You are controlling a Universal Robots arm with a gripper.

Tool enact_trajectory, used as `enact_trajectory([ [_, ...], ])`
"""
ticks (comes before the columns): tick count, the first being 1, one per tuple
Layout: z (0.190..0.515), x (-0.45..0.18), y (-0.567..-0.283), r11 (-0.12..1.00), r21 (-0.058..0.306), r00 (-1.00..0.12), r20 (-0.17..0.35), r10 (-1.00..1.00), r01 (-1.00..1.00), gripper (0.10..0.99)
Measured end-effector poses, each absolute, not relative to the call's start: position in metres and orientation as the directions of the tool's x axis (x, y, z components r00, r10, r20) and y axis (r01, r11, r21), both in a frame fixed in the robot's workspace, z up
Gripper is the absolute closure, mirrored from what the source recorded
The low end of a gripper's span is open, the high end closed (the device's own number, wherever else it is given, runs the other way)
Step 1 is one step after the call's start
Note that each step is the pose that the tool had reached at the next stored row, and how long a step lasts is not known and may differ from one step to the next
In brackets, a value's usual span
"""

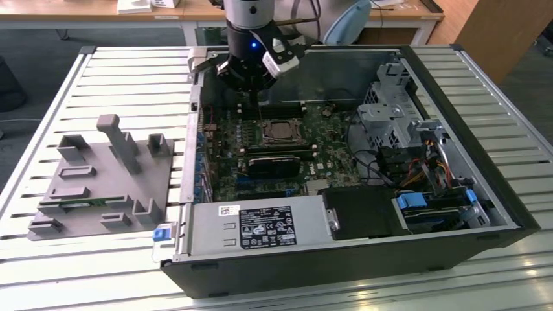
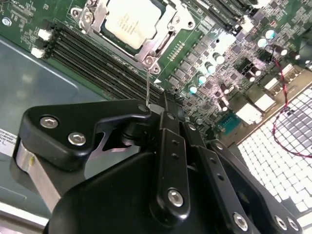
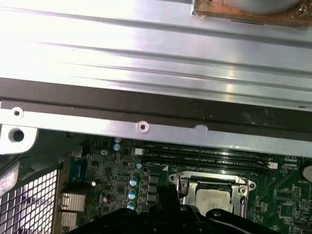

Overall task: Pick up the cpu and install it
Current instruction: 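Install the first cpu locking lever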

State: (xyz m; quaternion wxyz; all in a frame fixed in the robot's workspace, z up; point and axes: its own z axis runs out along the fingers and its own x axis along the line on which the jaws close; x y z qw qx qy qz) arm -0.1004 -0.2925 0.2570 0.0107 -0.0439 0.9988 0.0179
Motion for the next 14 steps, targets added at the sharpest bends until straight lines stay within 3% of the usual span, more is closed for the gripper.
enact_trajectory([
  [14, 0.256, -0.088, -0.292, 0.996, 0.035, -0.996, -0.023, -0.087, -0.088, 0.980],
])
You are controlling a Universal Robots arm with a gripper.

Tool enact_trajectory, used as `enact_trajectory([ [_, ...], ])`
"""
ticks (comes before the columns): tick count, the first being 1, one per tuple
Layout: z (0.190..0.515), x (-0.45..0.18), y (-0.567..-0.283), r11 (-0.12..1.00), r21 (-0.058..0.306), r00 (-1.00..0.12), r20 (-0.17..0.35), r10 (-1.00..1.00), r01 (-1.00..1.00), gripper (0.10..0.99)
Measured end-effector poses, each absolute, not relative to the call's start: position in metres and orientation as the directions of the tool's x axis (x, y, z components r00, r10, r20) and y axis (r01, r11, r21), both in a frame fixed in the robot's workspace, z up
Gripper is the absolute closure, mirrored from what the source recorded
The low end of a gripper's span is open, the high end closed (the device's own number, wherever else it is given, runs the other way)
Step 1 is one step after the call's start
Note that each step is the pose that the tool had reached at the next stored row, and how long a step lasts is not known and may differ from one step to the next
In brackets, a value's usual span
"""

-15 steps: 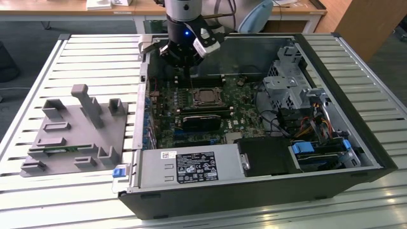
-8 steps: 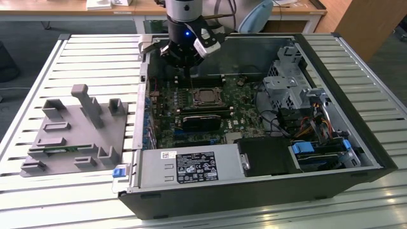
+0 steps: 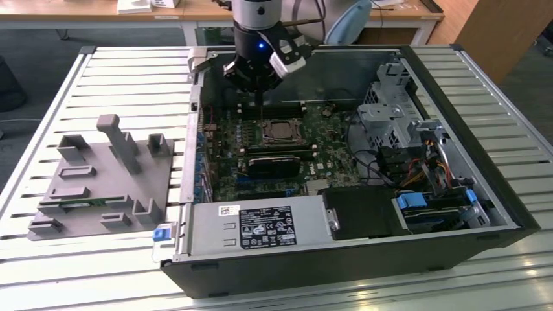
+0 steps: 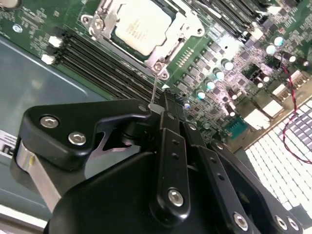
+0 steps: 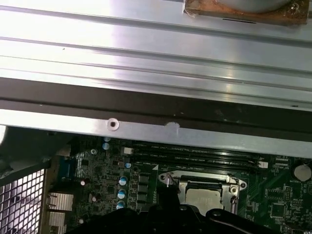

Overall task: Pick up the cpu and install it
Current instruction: 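Install the first cpu locking lever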

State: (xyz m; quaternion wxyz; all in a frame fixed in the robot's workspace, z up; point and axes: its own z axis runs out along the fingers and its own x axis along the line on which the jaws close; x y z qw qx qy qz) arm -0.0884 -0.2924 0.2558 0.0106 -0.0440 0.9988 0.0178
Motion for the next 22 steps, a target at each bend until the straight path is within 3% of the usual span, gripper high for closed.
enact_trajectory([
  [9, 0.253, -0.070, -0.292, 0.995, 0.039, -0.996, -0.019, -0.087, -0.088, 0.980],
  [13, 0.251, -0.068, -0.292, 0.992, 0.095, -0.996, -0.022, -0.086, -0.088, 0.980],
  [22, 0.241, -0.059, -0.292, 0.994, 0.094, -0.998, -0.022, -0.059, -0.061, 0.980],
])
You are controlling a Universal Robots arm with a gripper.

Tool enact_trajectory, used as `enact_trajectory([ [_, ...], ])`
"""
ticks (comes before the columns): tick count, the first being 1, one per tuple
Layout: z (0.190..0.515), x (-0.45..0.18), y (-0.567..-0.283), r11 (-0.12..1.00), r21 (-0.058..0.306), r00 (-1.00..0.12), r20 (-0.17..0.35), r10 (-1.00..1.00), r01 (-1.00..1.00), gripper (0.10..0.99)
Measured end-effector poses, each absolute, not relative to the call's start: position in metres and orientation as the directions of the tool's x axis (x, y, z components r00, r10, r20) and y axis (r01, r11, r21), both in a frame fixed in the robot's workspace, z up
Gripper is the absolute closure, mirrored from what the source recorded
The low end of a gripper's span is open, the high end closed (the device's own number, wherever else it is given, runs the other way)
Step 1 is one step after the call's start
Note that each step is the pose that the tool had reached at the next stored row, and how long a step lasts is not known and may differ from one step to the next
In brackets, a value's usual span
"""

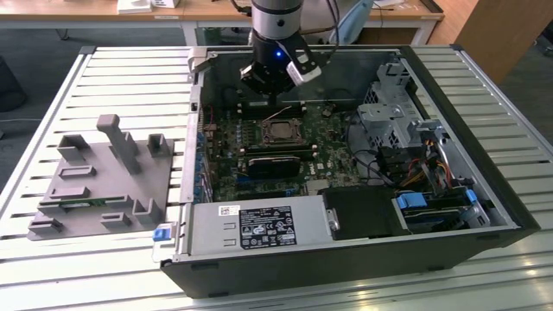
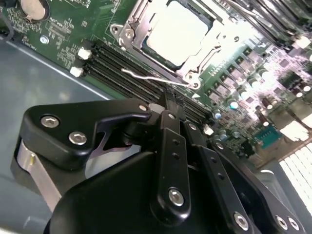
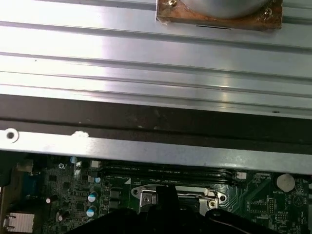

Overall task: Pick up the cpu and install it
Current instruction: 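Install the first cpu locking lever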

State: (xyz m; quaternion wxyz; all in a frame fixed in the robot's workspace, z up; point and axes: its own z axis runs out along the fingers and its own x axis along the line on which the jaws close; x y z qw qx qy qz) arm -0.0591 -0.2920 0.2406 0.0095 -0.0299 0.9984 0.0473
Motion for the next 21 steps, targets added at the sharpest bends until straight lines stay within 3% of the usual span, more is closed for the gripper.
enact_trajectory([
  [21, 0.224, -0.045, -0.288, 0.994, 0.094, -0.998, -0.017, -0.059, -0.061, 0.980],
])
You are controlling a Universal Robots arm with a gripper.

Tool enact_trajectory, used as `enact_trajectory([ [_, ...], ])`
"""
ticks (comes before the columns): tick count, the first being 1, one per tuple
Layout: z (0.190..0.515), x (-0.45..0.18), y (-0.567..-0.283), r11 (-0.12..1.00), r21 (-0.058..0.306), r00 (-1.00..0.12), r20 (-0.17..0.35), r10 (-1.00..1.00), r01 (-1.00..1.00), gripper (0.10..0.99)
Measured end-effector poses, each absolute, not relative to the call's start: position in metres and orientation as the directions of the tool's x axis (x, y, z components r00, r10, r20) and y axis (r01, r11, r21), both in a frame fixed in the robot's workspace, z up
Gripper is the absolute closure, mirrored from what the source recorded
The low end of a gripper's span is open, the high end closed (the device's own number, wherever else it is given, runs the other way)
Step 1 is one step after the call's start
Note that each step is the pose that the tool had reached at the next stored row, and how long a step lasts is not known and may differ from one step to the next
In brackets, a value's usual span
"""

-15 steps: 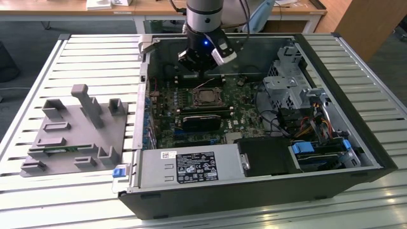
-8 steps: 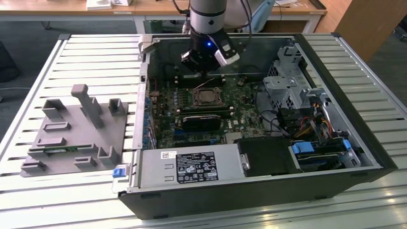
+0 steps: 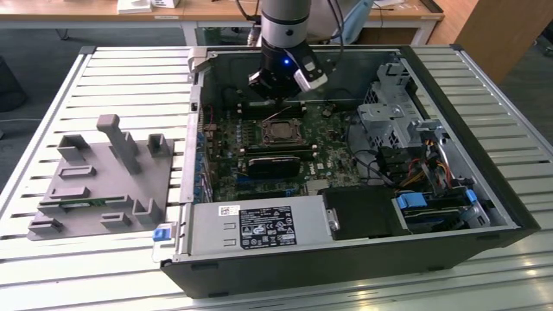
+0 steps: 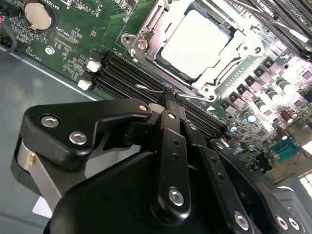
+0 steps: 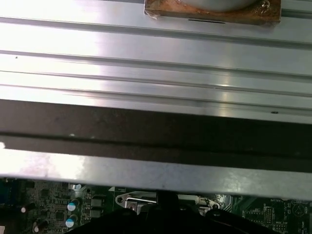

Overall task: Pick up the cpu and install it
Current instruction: 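Install the first cpu locking lever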

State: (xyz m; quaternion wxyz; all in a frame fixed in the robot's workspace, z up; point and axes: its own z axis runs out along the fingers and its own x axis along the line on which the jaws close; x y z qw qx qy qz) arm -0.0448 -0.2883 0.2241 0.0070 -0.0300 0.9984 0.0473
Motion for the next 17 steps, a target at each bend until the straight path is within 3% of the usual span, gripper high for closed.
enact_trajectory([
  [17, 0.215, -0.031, -0.286, 0.994, 0.093, -0.998, -0.016, -0.057, -0.059, 0.980],
])
